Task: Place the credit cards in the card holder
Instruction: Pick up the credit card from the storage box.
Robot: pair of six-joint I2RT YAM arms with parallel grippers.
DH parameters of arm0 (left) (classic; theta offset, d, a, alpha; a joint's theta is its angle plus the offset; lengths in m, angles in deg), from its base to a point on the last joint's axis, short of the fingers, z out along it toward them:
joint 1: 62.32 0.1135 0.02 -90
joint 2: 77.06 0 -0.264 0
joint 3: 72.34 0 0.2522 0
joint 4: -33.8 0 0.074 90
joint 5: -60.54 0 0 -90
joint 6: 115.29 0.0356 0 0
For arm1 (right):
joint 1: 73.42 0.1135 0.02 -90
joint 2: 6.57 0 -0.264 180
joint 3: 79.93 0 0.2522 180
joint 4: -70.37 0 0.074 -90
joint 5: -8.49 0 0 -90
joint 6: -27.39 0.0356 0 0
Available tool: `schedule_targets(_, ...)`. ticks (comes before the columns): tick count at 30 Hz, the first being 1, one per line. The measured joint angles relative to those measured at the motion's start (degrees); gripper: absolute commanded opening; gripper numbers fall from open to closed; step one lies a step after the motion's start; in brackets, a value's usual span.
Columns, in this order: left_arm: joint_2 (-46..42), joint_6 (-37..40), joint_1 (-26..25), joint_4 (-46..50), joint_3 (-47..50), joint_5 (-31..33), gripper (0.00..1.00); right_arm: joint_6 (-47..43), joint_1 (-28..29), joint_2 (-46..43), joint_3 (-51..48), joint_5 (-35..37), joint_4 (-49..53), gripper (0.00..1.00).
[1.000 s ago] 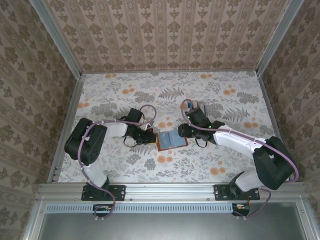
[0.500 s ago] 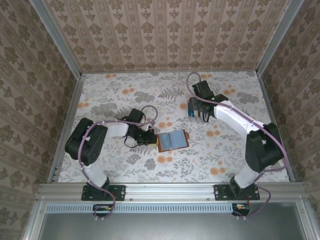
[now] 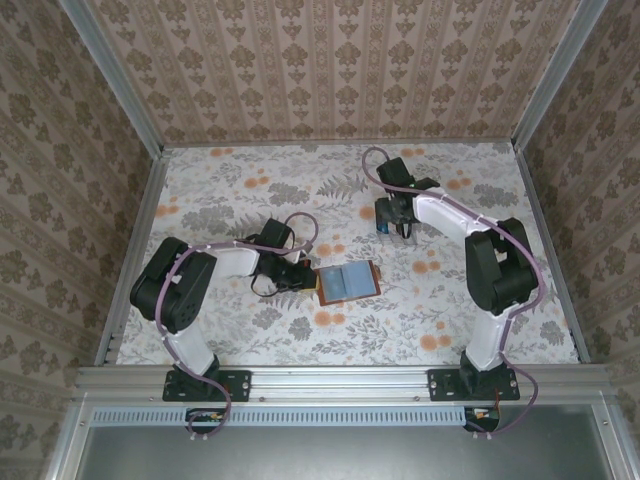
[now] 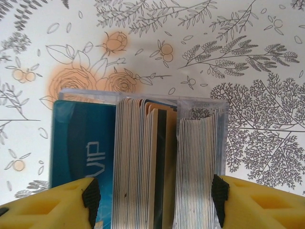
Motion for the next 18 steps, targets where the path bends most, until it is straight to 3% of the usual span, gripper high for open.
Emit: schedule_targets(18, 0.3, -0.1, -0.4, -1.1, 0.1, -0.2, 0.0, -2.1, -0.3, 2.3, 2.0, 10.9, 3.5, 0.62)
